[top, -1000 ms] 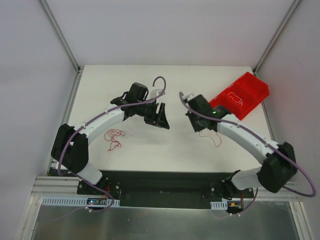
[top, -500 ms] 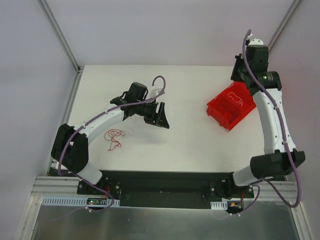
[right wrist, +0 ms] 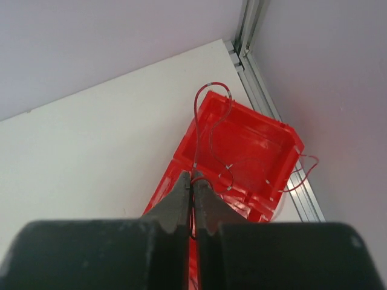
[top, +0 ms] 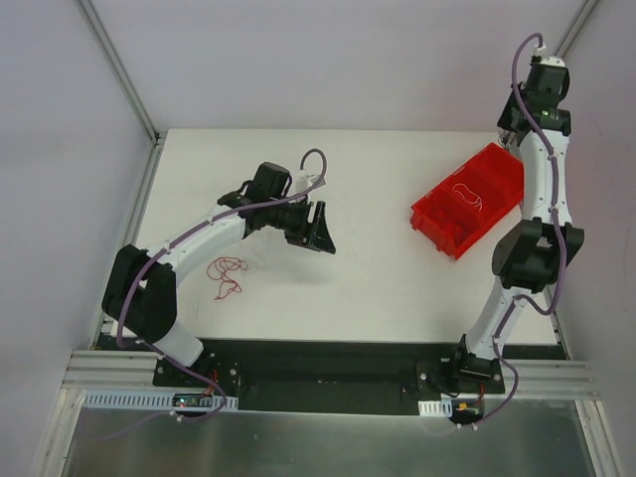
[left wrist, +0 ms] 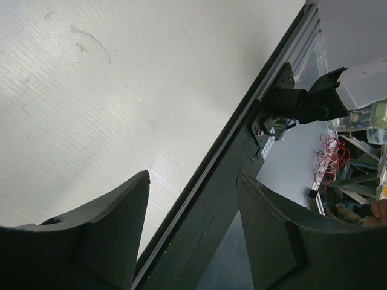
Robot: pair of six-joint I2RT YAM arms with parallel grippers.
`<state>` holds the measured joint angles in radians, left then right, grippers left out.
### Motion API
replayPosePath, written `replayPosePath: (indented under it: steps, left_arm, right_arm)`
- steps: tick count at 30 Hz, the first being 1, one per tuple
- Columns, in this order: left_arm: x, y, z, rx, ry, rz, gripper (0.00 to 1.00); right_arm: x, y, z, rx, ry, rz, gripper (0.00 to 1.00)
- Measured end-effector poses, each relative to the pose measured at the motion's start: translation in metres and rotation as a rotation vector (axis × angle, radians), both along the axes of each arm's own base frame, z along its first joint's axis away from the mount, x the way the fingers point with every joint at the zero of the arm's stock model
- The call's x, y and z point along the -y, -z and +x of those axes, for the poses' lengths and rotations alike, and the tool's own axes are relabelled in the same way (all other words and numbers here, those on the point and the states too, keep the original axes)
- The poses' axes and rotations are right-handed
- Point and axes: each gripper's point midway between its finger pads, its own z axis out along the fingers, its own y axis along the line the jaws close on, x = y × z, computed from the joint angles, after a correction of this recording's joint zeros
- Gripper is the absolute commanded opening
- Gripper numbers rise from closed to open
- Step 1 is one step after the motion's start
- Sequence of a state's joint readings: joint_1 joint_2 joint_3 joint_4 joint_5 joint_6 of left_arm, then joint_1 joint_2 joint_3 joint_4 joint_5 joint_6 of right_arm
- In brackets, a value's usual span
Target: Untangle the cables
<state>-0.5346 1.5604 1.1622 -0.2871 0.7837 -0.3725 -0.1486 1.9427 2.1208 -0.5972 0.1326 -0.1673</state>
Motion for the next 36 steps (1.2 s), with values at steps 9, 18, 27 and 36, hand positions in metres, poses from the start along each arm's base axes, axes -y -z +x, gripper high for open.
replayPosePath:
  steps: [9,18,27,36]
  left_arm:
    - [-0.005,0.003,0.009,-0.007,-0.025,0.002,0.59]
    - [-0.007,0.008,0.012,-0.017,-0.034,0.007,0.68]
    - [-0.008,0.007,0.014,-0.015,-0.039,0.005,0.71]
    - [-0.008,0.008,0.015,-0.012,-0.041,0.006,0.73]
  right_arm:
    - [0.037,0.044,0.041,-0.007,0.024,0.006,0.00]
    - [0.047,0.085,0.047,-0.048,0.061,0.056,0.00]
    - [0.043,0.155,0.024,-0.141,0.190,0.367,0.00]
    - [0.071,0.170,0.043,-0.114,0.297,0.424,0.00]
